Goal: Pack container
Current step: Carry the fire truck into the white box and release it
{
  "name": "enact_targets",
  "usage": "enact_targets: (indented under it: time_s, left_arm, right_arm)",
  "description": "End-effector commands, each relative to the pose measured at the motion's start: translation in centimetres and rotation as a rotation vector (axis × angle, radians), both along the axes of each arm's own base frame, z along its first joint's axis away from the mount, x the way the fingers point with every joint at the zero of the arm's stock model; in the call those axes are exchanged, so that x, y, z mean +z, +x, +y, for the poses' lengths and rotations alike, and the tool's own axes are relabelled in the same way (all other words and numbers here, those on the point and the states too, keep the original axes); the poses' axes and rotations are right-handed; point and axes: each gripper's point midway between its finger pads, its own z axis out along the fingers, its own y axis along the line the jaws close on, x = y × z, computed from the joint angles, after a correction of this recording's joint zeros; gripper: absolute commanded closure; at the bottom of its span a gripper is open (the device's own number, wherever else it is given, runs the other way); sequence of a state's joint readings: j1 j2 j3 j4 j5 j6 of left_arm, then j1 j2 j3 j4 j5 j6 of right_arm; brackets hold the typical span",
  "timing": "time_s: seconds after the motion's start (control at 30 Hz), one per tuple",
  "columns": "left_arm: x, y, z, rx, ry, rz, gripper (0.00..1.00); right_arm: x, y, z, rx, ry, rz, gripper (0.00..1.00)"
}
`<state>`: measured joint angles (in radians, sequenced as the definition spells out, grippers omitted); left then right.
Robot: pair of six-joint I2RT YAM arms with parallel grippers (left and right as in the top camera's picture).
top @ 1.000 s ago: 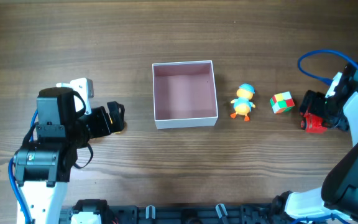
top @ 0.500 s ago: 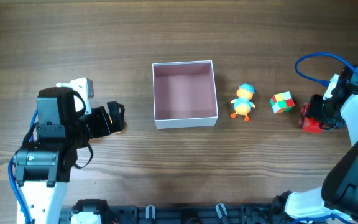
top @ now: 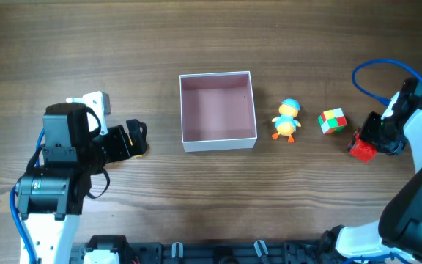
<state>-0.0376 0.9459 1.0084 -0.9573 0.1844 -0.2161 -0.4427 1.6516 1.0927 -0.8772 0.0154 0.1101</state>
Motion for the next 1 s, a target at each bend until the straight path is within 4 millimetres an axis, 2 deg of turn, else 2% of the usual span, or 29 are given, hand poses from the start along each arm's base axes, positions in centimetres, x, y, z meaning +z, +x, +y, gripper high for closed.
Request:
enact_targets:
  time_s: [0.0,0.07,0.13,0.17,0.23,0.27,0.3,0.33,0.37,0.43,0.5,0.57,0.67,0.8,0.9,0.97]
  left_arm:
    - [0.6,0.2,-0.1,-0.001,0.000,-0.018,0.00]
    - [0.6,0.2,-0.1,-0.001,0.000,-0.018,0.00]
    - [0.6,0.2,-0.1,-0.001,0.000,-0.018,0.00]
    - [0.6,0.2,-0.1,-0.001,0.000,-0.018,0.00]
    - [0.6,0.2,-0.1,-0.001,0.000,-0.018,0.00]
    - [0.6,0.2,-0.1,-0.001,0.000,-0.018,0.00]
    - [0.6,0.2,-0.1,-0.001,0.000,-0.018,0.00]
    - [0.6,0.2,-0.1,-0.001,0.000,-0.018,0.00]
    - [0.6,0.2,-0.1,-0.001,0.000,-0.018,0.00]
    - [0.6,0.2,-0.1,-0.001,0.000,-0.018,0.00]
    - [0.6,0.2,-0.1,-0.001,0.000,-0.018,0.00]
    - [0.6,0.2,-0.1,-0.001,0.000,-0.018,0.00]
    - [0.6,0.2,-0.1,-0.001,0.000,-0.018,0.00]
    - [0.6,0.2,-0.1,-0.001,0.000,-0.018,0.00]
    - [0.6,0.2,-0.1,-0.001,0.000,-0.018,0.00]
    - [0.6,0.2,-0.1,-0.001,0.000,-0.018,0.00]
  right_arm:
    - [9.2,4.6,1.9,0.035,-0.014,-0.255,0.96]
    - [15.3,5.8,4.7,0.099,-0.029,-0.394,0.96]
    - [20.1,6.2,9.3,0.229,-0.012,-0.512,0.96]
    - [22.1,6.1,12.3,0.299,0.004,-0.563,0.96]
    - [24.1,5.9,18.8,0.400,0.070,-0.636,0.96]
    - [24.3,5.9,20.7,0.424,0.088,-0.649,0.96]
    - [24.4,6.0,23.9,0.486,0.109,-0.665,0.96]
    - [24.4,6.2,26.0,0.530,0.115,-0.681,0.95]
    - [24.2,6.6,28.4,0.583,0.103,-0.697,0.96]
    - [22.4,7.7,32.2,0.653,0.076,-0.690,0.96]
    - [18.7,8.8,34.9,0.699,0.089,-0.616,0.96]
    - [14.0,10.2,36.0,0.712,0.089,-0.517,0.96]
    - [9.9,11.8,35.7,0.690,0.071,-0.441,0.96]
    - [5.6,13.1,33.9,0.623,0.053,-0.349,0.96]
    - [3.4,13.6,32.7,0.605,0.040,-0.302,0.95]
    - [2.5,13.6,32.7,0.625,0.035,-0.280,0.91]
